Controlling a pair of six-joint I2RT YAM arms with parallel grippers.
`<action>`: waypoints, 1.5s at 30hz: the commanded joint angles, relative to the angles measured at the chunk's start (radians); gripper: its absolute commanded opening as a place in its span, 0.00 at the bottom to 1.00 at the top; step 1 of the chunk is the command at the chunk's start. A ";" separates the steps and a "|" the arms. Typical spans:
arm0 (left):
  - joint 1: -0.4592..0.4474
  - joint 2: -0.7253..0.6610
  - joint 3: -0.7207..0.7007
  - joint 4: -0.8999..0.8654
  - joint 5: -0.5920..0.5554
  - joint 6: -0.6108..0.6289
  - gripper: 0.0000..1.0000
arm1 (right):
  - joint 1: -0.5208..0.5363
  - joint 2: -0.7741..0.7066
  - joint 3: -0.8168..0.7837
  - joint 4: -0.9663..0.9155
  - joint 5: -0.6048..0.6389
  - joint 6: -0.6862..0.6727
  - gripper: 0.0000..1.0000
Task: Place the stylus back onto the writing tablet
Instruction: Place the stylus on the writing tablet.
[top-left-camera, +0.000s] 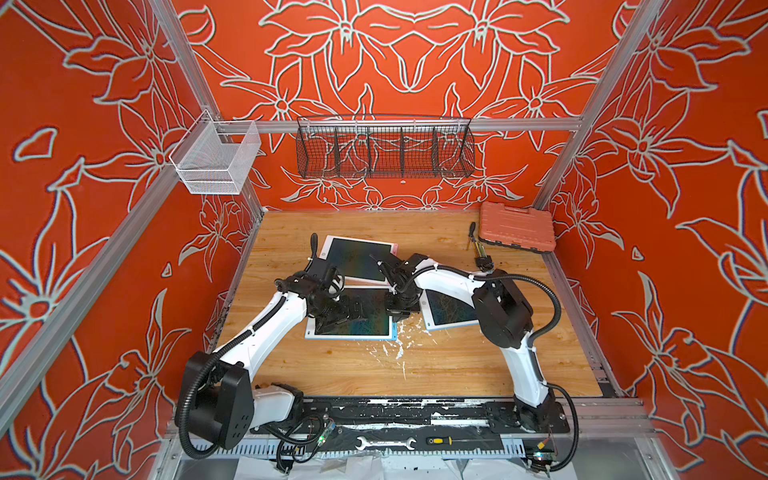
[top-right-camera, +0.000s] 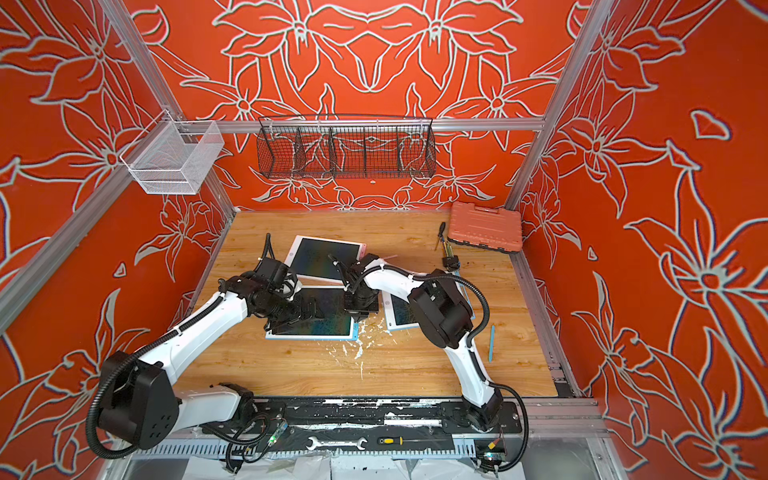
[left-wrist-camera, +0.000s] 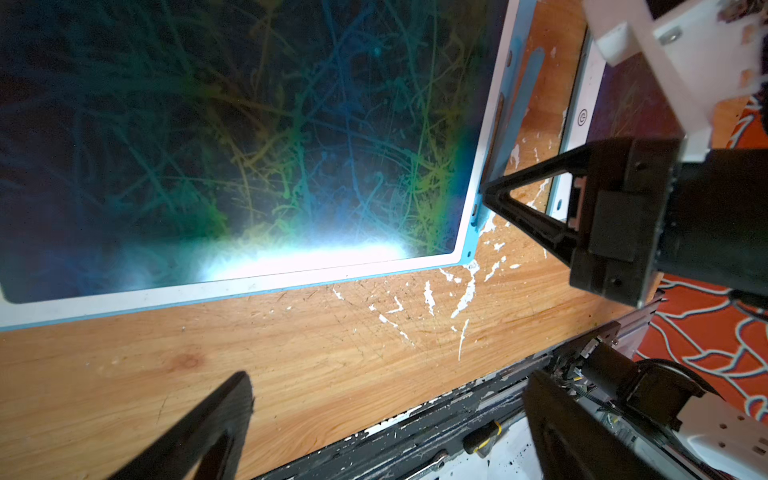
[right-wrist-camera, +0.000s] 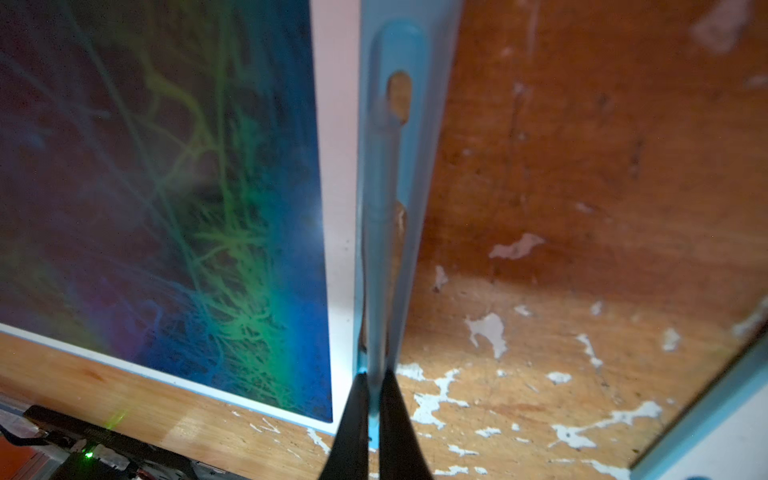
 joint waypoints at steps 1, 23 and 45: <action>0.007 0.003 0.022 -0.019 0.007 0.014 1.00 | 0.009 0.032 0.034 -0.048 0.023 -0.010 0.00; 0.007 -0.001 0.018 -0.012 0.009 0.013 1.00 | 0.009 0.044 0.039 -0.059 0.018 -0.007 0.00; 0.012 -0.009 0.002 -0.007 0.004 0.015 1.00 | 0.008 0.054 0.047 -0.068 0.022 -0.003 0.02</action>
